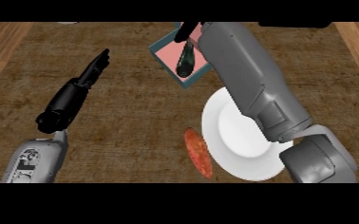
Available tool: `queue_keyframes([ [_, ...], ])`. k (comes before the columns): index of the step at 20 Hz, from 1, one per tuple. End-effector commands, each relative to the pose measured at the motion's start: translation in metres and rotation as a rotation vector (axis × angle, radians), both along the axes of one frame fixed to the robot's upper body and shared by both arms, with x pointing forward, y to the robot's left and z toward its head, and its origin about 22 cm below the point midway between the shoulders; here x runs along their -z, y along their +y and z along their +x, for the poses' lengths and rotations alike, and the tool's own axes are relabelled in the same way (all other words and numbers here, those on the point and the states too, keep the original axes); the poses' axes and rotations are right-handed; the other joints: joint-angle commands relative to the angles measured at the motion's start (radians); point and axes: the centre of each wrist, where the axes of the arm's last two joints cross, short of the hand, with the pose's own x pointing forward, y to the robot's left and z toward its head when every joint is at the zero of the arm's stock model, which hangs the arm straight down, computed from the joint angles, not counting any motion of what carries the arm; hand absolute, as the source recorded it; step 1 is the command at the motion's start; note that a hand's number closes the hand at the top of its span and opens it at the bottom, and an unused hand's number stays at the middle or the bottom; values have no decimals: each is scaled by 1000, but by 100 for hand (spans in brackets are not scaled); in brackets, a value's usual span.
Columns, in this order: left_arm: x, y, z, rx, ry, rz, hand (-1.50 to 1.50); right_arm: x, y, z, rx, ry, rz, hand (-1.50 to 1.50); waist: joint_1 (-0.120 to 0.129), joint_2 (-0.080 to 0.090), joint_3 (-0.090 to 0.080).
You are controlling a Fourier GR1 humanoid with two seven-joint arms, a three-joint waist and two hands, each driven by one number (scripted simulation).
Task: Pick the eggplant from the plate and place it in the cardboard box
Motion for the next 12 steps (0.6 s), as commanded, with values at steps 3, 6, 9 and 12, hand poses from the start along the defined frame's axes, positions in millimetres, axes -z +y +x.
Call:
queue_keyframes([
  [3, -5, 3, 1, 2, -10, -14, 0, -37, -24, 1, 171, -344, 513, -150, -9, 0, 4],
  [6, -3, 10, 4, -13, -4, 5, 0, -24, -32, 0, 250, -394, 659, -150, -9, 1, 0],
  [9, -6, -4, 7, 3, 11, 0, 0, 14, -53, -1, 314, -430, 702, -150, -13, -3, 0],
  [12, 2, 10, -3, -7, 21, 9, 0, 25, -68, -1, 327, -490, 713, -150, -19, -6, -1],
])
